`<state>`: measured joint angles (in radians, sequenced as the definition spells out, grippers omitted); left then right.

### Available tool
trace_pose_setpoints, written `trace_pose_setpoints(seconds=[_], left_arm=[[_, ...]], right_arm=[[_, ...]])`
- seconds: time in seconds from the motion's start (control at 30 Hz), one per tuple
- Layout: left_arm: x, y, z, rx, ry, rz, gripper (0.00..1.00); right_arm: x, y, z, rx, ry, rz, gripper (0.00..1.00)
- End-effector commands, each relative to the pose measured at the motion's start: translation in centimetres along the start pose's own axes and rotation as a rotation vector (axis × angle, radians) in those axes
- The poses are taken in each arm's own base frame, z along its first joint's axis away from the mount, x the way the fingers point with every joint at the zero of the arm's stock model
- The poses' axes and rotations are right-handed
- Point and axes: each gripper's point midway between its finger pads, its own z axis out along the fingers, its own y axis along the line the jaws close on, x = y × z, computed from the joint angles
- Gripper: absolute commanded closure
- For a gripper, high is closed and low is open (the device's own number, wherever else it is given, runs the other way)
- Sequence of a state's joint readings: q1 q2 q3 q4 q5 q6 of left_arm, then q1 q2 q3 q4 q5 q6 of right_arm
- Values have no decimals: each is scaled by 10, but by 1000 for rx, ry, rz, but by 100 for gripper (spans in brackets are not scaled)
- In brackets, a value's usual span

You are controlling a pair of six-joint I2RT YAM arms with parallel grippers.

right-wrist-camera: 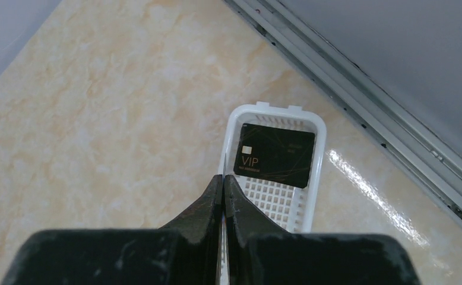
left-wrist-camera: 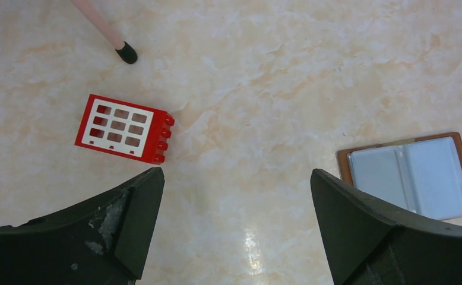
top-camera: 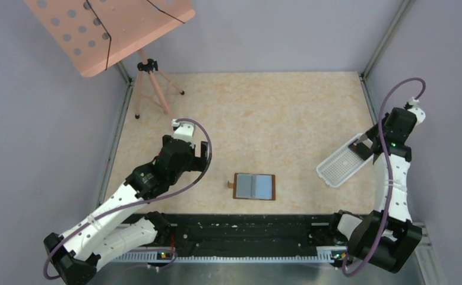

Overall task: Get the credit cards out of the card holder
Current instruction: Place the credit card in the storage box.

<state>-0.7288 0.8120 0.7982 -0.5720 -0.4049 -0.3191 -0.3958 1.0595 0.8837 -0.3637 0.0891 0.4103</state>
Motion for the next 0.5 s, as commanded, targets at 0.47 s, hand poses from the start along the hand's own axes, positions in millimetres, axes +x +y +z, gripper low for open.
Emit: trace_pose_setpoints(seconds=[0.47], left_arm=[[-15,9,11,-74,-54,37,2]], right_arm=[[9,-25,50,61,31,-52,100]])
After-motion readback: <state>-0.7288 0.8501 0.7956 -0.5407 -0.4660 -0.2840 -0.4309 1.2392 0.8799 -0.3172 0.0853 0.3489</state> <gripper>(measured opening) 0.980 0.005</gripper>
